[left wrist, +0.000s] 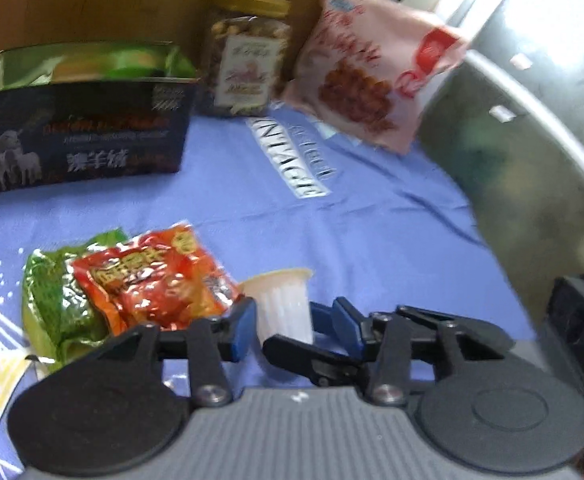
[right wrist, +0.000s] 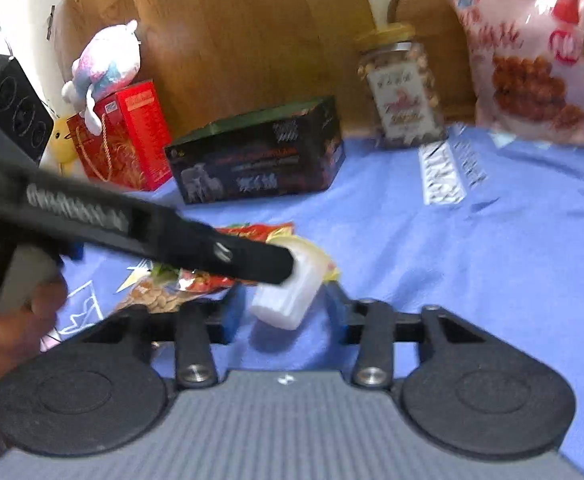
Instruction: Organize snacks
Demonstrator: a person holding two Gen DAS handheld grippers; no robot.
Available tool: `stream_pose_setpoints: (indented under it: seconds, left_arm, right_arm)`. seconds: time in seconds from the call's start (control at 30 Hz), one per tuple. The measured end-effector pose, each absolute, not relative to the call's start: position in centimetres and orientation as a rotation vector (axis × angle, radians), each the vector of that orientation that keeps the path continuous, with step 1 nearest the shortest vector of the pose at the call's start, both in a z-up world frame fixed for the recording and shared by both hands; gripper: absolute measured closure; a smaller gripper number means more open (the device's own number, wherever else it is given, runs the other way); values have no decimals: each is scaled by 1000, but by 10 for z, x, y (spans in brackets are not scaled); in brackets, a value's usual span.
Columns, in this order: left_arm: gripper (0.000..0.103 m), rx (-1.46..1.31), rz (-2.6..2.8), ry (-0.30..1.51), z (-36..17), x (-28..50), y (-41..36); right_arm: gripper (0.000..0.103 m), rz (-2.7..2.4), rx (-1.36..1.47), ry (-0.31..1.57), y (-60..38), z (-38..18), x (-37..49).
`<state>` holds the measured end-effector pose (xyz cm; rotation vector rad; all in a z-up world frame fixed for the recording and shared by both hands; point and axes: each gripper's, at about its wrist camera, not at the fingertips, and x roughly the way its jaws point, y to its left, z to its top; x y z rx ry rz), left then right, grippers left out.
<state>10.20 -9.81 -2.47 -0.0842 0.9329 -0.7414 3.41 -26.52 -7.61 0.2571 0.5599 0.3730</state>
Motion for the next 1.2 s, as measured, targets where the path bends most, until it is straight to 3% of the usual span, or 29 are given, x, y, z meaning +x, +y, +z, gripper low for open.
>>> stream_pose_setpoints:
  seconds: [0.13, 0.3, 0.57, 0.77, 0.93, 1.2]
  left_arm:
    - [67, -149, -715, 967, -29, 113, -92]
    - [67, -145, -714, 814, 10, 119, -75]
    - [67, -237, -604, 692, 55, 202, -46]
    - [64, -264, -484, 742, 35, 248, -37]
    - [63, -322, -543, 669, 41, 210, 4]
    - [64, -313, -635, 864, 0, 147, 13]
  right_arm:
    - [67, 384, 267, 555, -264, -73, 34]
    - [67, 394, 192, 434, -253, -41, 42]
    - [65, 421, 130, 303, -221, 1, 136]
    - [59, 344, 42, 353, -206, -11, 173]
    - [59, 412, 208, 403, -247, -26, 127]
    - [58, 475, 382, 638, -273, -67, 87]
